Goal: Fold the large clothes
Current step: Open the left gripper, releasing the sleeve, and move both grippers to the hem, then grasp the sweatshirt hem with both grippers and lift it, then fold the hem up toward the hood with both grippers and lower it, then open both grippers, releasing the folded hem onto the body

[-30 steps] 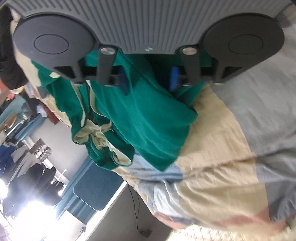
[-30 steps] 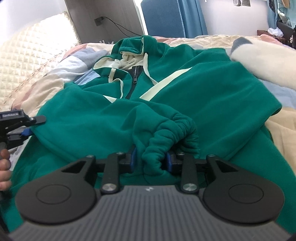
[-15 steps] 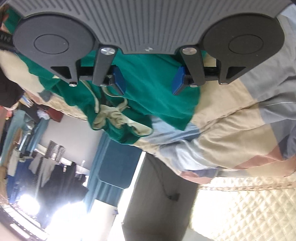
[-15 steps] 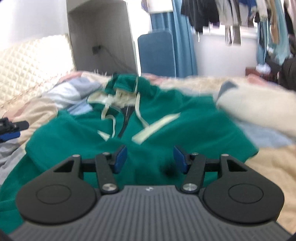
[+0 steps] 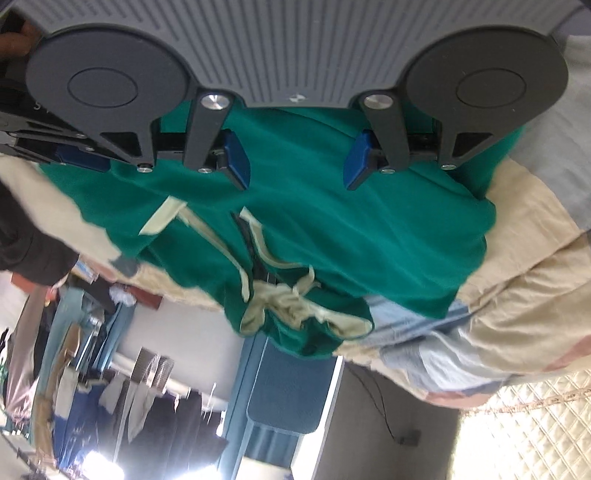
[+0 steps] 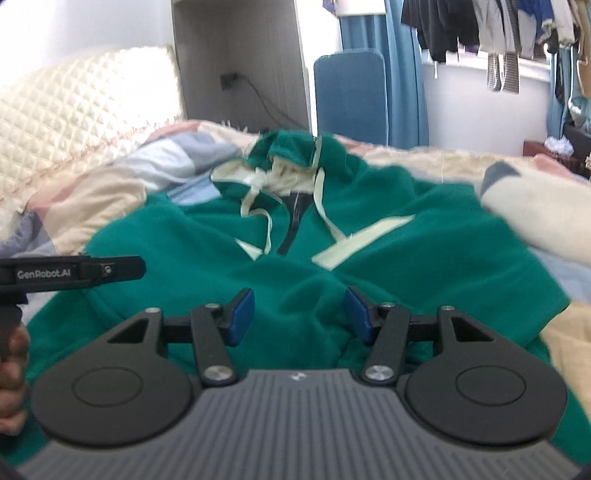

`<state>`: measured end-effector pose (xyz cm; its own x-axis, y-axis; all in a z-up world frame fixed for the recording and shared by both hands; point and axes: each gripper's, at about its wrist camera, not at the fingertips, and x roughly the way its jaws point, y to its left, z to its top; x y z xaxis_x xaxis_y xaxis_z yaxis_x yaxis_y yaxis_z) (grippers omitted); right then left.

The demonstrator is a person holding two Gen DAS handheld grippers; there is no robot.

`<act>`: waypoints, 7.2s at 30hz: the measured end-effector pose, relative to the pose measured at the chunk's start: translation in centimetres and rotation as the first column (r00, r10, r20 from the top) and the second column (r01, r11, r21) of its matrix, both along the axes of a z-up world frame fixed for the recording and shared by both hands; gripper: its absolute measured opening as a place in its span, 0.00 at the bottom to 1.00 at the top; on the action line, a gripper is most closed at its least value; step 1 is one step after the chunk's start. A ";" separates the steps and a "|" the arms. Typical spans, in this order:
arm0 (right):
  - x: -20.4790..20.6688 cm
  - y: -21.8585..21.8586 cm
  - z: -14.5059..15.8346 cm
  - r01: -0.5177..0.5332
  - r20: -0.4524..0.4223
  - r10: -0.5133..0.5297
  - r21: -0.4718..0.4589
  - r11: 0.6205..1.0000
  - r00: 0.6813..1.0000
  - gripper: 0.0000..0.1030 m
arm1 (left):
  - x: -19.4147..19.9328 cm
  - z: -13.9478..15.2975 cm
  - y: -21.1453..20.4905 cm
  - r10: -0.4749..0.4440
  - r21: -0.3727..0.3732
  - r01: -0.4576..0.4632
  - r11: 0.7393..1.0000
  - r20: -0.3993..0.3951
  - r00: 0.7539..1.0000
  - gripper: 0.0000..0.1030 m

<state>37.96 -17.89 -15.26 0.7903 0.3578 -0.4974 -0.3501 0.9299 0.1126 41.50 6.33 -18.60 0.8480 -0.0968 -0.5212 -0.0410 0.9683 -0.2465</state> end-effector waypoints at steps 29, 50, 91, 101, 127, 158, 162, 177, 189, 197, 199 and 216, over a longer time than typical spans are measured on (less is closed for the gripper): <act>-0.5 -1.4 3.2 0.028 -0.030 -0.027 0.050 0.998 0.999 0.55 | -1.2 3.8 -1.2 0.028 0.010 -0.028 1.000 0.035 0.999 0.60; 21.6 -3.5 6.5 0.153 -0.081 -0.140 0.195 0.969 0.987 0.56 | 21.2 6.6 4.4 0.229 -0.261 -0.230 0.937 -0.036 0.973 0.66; 19.5 2.3 15.8 -0.078 0.118 0.067 0.092 0.993 0.991 0.17 | 20.7 14.9 8.3 0.096 -0.125 -0.087 0.988 0.071 0.993 0.12; 4.2 -1.8 15.3 -0.093 0.149 0.075 0.119 0.989 0.986 0.17 | 2.0 17.3 3.5 0.054 -0.139 -0.037 0.990 0.124 0.991 0.12; -8.2 -6.7 7.5 -0.072 -0.062 0.086 0.199 0.977 0.994 0.63 | -13.3 5.2 1.0 0.050 -0.271 -0.026 0.962 0.081 0.995 0.61; -6.5 -3.6 8.1 -0.221 0.087 0.206 0.218 0.951 0.975 0.12 | -7.9 3.0 -0.4 -0.029 -0.206 0.065 0.976 0.171 0.985 0.34; -8.5 -3.0 8.8 -0.261 0.107 0.248 0.133 0.956 0.963 0.11 | -9.5 3.6 -0.4 -0.066 -0.231 0.108 0.967 0.182 0.981 0.12; -12.4 1.8 2.7 -0.430 -0.186 0.396 -0.208 0.879 0.899 0.09 | -13.9 5.3 1.9 -0.040 -0.296 0.112 0.949 0.237 0.971 0.15; -11.5 -2.6 7.0 -0.323 -0.148 0.332 0.083 0.943 0.932 0.12 | -12.0 4.2 1.9 -0.015 -0.302 0.064 0.951 0.161 0.987 0.21; -10.1 -4.2 9.1 -0.255 -0.029 0.268 0.231 0.939 0.963 0.13 | -8.9 1.7 0.8 -0.009 -0.287 -0.002 0.958 -0.038 0.999 0.21; -9.4 -4.5 8.9 -0.226 -0.030 0.240 0.243 0.943 0.970 0.25 | -8.2 1.0 0.5 -0.010 -0.282 -0.019 0.959 -0.099 0.995 0.21; -5.1 0.8 5.3 -0.183 -0.043 0.200 0.245 0.952 0.979 0.67 | -8.7 0.6 1.6 0.013 -0.321 -0.047 0.946 -0.106 0.994 0.21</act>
<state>32.85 -17.09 -9.93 0.6635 0.6138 -0.4278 -0.5032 0.7893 0.3520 32.77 7.91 -18.04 0.7973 -0.2496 -0.5495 -0.1095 0.8355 -0.5385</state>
